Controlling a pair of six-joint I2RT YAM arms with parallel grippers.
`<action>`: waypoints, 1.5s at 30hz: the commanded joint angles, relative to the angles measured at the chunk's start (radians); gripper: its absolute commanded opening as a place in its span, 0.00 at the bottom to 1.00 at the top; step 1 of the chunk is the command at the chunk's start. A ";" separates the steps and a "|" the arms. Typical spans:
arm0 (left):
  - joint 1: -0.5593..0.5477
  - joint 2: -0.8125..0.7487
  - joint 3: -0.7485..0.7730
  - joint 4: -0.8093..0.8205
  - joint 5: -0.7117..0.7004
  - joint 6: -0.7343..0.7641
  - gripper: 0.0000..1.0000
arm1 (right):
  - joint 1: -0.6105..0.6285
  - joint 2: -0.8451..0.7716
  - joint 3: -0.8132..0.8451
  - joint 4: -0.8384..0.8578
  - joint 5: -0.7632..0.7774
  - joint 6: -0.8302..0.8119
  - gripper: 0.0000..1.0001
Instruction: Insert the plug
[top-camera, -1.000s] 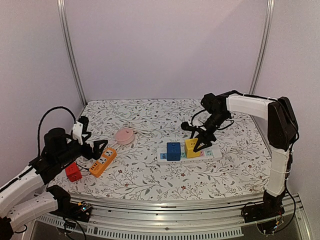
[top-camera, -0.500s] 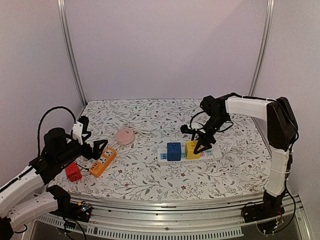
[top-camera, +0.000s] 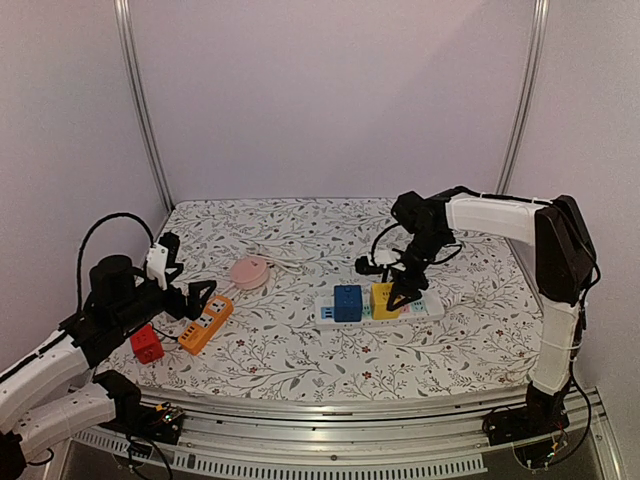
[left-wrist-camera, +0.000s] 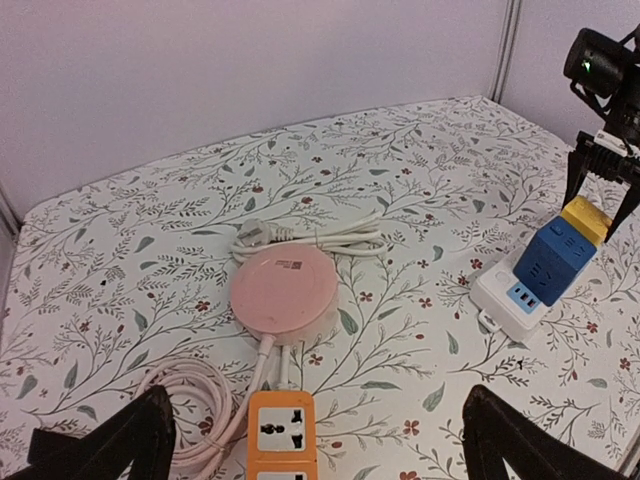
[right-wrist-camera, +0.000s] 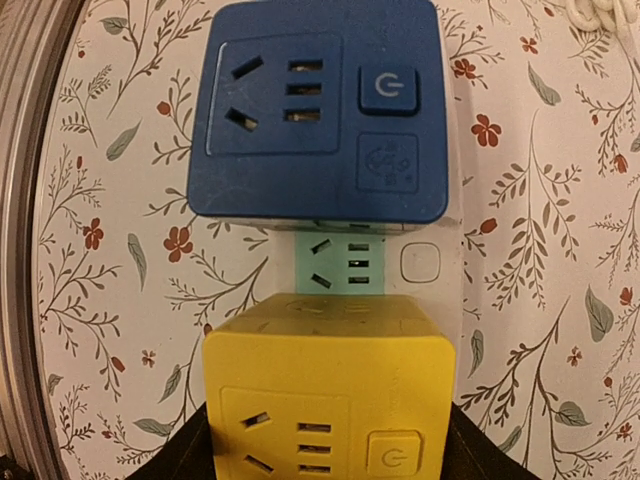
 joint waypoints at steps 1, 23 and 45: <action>0.013 0.002 0.002 -0.003 0.010 0.016 1.00 | 0.018 0.121 -0.067 -0.009 0.212 0.043 0.11; 0.014 0.251 0.521 -0.924 0.094 0.943 1.00 | 0.020 -0.230 -0.094 0.279 -0.063 0.236 0.99; 0.426 1.015 0.787 -1.421 -0.238 0.266 0.99 | 0.076 -0.529 -0.388 0.667 0.143 0.929 0.99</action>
